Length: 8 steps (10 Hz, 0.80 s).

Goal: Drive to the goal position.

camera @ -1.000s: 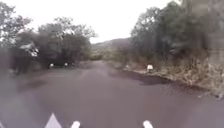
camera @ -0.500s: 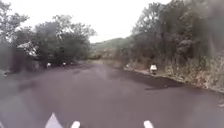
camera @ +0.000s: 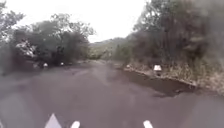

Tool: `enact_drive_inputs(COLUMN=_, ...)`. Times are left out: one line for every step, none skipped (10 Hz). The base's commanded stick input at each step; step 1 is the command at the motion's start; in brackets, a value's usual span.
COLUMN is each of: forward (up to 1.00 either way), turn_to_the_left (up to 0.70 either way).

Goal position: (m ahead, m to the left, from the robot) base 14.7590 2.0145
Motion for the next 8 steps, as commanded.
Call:
enact_drive_inputs(forward=1.00, turn_to_the_left=0.00)
enact_drive_inputs(forward=1.00, turn_to_the_left=0.00)
enact_drive_inputs(forward=1.00, turn_to_the_left=0.00)
enact_drive_inputs(forward=1.00, turn_to_the_left=0.00)
enact_drive_inputs(forward=1.00, turn_to_the_left=0.15)
enact_drive_inputs(forward=1.00, turn_to_the_left=0.30)
enact_drive_inputs(forward=1.00, turn_to_the_left=0.40)
enact_drive_inputs(forward=1.00, turn_to_the_left=0.40)
